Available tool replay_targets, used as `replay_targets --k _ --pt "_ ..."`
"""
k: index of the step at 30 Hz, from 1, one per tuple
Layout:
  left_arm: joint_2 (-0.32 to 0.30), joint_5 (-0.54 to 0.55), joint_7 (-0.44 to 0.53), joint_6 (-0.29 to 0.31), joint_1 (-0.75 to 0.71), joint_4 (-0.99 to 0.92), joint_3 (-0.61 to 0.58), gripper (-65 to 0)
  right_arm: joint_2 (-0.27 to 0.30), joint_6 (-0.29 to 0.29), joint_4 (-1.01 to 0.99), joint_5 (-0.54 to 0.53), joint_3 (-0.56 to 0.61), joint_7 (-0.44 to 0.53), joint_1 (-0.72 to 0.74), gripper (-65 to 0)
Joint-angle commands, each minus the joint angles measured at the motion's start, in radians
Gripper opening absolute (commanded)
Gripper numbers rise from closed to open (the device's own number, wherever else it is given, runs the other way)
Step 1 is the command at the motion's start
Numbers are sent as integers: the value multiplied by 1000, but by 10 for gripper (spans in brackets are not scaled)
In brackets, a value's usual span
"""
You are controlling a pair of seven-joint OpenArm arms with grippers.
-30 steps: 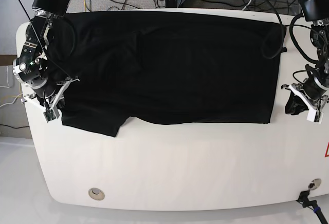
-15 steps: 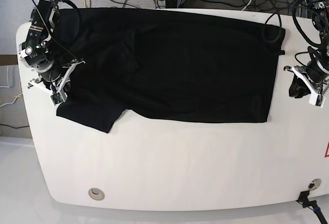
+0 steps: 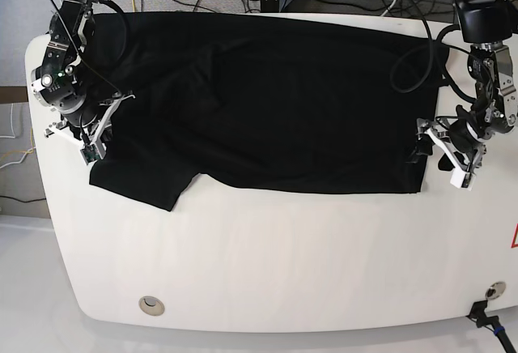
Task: Fold the T-shirt properly
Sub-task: 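Move the left gripper inward along the shirt side and regrasp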
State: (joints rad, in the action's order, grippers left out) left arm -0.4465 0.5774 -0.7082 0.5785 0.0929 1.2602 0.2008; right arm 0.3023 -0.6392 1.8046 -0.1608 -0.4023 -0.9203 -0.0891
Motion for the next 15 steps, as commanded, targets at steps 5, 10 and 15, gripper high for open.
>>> replay_targets --k 5,10,15 --pt "7 14 25 5 20 11 -44 -98 15 0 13 -9 -5 22 13 -650" --pt "38 -44 25 4 46 9 -51 -98 15 0 13 -10 -5 22 13 -650" --pt "84 -122 25 5 48 9 -50 -98 15 0 13 -10 -5 22 13 -650"
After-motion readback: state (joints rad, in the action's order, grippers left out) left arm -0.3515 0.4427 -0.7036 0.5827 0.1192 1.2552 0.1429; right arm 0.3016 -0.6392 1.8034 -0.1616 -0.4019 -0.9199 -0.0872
